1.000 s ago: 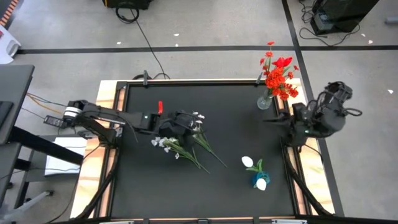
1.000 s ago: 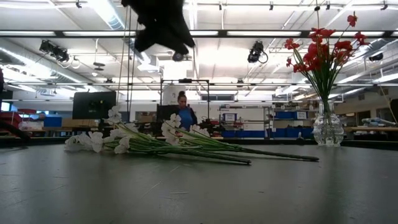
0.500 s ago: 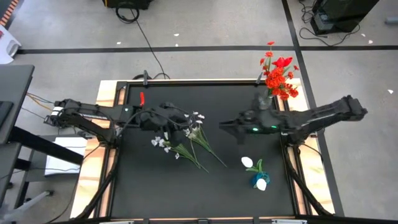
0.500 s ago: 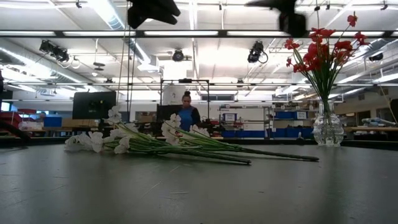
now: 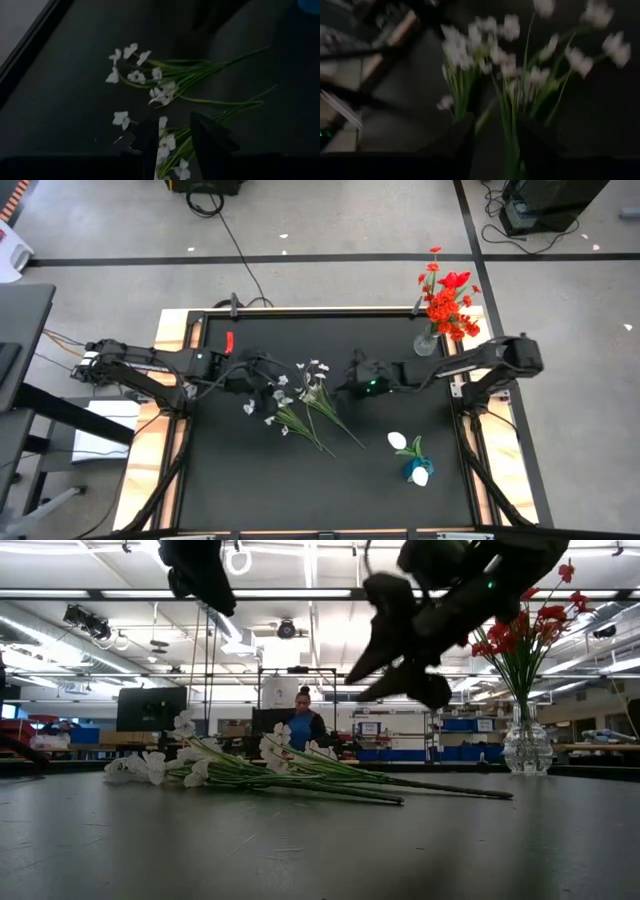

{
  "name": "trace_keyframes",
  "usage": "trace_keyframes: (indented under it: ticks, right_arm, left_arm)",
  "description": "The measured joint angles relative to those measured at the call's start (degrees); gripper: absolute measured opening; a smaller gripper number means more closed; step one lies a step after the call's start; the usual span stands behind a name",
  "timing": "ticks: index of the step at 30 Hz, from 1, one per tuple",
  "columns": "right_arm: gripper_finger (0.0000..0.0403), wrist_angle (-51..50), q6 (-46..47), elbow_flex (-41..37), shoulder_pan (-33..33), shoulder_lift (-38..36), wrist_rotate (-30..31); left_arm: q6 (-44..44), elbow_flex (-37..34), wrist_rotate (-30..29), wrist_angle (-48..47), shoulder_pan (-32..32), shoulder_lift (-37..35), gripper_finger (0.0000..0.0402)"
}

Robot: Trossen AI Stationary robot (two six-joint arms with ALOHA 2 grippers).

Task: Sort flowers into vase by color
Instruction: Put the right white flowers into the blue vase

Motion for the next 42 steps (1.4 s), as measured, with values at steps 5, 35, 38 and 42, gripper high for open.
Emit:
trace_keyframes:
  ticks: [5,35,38,42]
  right_arm:
    - [0.0184,-5.04,-3.67,4.08,0.43,6.79,-1.90]
    - [0.0017,-23.75,-8.59,21.93,3.04,24.21,4.07]
    - [0.0023,-24.00,-7.66,21.79,3.33,21.09,4.46]
    - [0.0010,-24.04,-7.59,21.92,3.02,14.55,9.06]
  left_arm:
    - [0.00,0.00,0.00,-1.83,0.00,0.00,0.0117]
    - [-1.81,0.00,0.00,-3.47,0.00,0.00,0.0116]
    - [-1.93,0.00,0.00,-3.47,0.00,0.02,0.0116]
    - [-2.85,0.00,-0.02,-3.45,0.00,0.02,0.0116]
